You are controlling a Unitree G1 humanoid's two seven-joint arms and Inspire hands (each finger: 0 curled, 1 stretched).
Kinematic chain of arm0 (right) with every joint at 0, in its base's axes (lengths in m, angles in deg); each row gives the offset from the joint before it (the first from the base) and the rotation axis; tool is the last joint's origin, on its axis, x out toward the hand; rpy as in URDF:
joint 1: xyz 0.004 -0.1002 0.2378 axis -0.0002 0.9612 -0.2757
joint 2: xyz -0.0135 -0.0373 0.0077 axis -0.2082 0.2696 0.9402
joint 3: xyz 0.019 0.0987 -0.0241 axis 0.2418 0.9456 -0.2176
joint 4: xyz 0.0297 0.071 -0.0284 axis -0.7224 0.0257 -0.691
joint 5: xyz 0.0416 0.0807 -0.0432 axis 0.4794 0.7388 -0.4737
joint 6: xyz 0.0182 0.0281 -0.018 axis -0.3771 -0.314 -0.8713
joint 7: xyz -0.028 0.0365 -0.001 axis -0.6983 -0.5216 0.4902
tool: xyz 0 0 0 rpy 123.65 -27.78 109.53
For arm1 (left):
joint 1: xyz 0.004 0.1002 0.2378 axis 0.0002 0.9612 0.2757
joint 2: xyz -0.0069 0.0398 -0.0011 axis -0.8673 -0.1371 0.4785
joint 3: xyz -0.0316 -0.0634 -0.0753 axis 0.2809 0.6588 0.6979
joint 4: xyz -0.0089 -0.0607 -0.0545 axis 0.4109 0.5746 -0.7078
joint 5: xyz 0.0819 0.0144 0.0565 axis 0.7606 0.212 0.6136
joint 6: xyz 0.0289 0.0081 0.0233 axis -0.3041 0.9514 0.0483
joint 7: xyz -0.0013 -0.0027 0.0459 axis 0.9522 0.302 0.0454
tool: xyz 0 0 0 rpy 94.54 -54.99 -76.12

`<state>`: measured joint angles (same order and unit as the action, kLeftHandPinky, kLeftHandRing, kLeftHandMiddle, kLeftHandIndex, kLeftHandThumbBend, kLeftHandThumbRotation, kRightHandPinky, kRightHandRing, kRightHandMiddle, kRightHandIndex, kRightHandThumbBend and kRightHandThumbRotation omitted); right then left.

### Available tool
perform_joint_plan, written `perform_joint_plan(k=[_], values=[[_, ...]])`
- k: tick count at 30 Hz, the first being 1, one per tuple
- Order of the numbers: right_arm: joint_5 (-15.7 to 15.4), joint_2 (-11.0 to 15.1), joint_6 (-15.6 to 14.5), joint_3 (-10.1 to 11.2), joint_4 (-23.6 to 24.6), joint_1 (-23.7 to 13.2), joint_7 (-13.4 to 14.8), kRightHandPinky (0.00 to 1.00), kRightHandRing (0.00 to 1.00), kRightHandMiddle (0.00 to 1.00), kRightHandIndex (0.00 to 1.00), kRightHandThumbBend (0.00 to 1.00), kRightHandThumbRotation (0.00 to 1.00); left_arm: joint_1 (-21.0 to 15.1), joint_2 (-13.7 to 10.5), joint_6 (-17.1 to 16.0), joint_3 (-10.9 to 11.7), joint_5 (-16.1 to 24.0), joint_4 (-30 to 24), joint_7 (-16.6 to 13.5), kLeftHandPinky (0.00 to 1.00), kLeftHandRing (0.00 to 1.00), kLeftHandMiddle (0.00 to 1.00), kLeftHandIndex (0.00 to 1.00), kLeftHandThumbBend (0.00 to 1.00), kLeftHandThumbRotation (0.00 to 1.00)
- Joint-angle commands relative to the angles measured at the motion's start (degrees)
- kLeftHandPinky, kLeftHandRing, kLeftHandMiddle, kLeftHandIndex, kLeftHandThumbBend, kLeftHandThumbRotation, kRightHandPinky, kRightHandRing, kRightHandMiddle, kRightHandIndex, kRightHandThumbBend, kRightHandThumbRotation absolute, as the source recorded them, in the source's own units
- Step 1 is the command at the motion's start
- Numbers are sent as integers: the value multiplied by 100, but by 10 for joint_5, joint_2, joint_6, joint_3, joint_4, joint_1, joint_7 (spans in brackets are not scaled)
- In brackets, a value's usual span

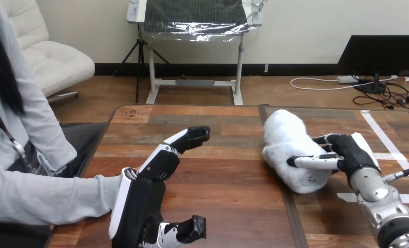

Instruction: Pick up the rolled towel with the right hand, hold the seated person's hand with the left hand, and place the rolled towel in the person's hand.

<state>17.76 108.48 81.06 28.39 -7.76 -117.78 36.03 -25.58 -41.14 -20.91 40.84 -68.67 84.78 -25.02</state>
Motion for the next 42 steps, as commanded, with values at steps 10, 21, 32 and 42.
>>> perform_joint_plan(k=[10,21,32,42], values=[[24,-30,61,29,0,37,57,43,51,57,55,75,0,-22,5,-1,22,16,-26,-4,77,78,80,76,100,74],[48,-44,132,56,9,50,101,37,45,51,51,75,0,-23,0,0,16,2,-23,3,77,78,80,76,100,74],[57,-50,205,67,16,64,123,31,38,46,46,77,0,-25,-3,1,21,5,-20,5,77,78,79,76,100,74],[51,-57,290,63,30,79,146,32,38,46,43,78,0,-19,-8,21,31,22,-32,2,77,79,80,76,100,74]])
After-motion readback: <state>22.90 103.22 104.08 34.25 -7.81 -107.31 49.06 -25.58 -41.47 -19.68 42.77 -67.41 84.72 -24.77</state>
